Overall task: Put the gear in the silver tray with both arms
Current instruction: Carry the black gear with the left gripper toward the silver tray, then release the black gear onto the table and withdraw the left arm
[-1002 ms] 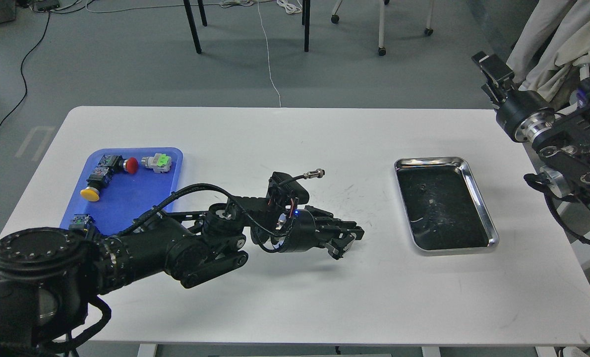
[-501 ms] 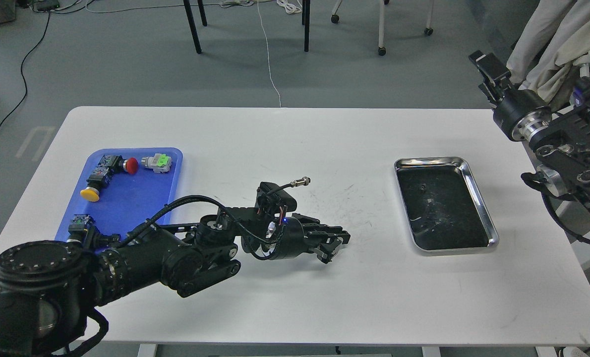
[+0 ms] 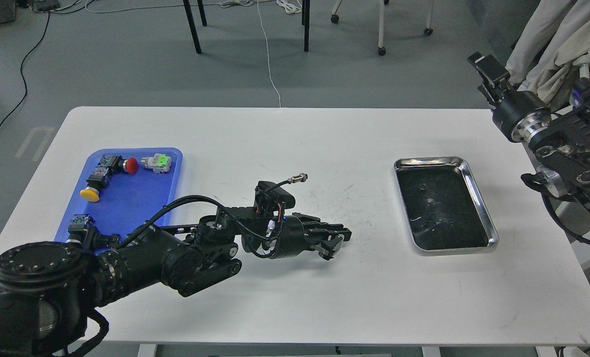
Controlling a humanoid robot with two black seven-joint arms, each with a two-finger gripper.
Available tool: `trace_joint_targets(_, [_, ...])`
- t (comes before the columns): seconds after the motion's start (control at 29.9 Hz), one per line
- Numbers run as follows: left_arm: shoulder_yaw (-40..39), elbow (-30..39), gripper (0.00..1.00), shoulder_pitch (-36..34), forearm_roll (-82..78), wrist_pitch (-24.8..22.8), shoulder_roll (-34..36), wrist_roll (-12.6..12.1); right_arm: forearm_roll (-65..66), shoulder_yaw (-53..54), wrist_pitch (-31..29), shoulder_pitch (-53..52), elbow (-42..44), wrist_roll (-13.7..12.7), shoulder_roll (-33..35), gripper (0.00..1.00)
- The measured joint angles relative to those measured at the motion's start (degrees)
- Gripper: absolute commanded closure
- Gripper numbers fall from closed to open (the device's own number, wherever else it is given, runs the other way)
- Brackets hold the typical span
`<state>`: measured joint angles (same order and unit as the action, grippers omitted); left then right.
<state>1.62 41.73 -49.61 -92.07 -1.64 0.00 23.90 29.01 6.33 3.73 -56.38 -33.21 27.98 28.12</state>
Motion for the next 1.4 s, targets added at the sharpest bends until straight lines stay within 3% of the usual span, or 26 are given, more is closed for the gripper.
trace_joint_targets(0.3, [-0.2, 0.0, 0.67, 0.0, 0.4, 0.0, 0.0, 0.5, 0.0, 0.0, 0.0, 0.0, 0.0, 0.0, -0.4, 0.07])
trace_joint_targets(0.43, [-0.3, 0.0, 0.54, 0.0, 0.5, 0.0, 0.0, 0.7, 0.0, 0.0, 0.0, 0.0, 0.0, 0.0, -0.4, 0.07])
trace_joint_targets(0.77, [-3.4, 0.3, 0.46, -3.3, 4.0, 0.1, 0.2, 3.7, 0.0, -0.1, -0.4, -0.7, -0.1, 0.0, -0.4, 0.07])
trace_joint_targets(1.0, [-6.7, 0.6, 0.38, -9.1, 15.9, -0.4, 10.4, 4.1, -0.1, -0.1, -0.6, -1.8, -1.6, 0.0, -0.4, 0.06])
trace_joint_targets(1.27, [-12.2, 0.9, 0.36, -8.7, 29.1, -1.4, 22.5, 4.1, 0.4, -1.3, -0.7, -5.7, -9.3, 0.0, 0.5, 0.06])
trace_joint_targets(1.4, [-13.0, 0.9, 0.36, -7.9, 36.9, -1.9, 28.5, 4.1, 0.8, -7.4, -1.1, -10.2, -13.2, 0.0, 1.1, 0.06])
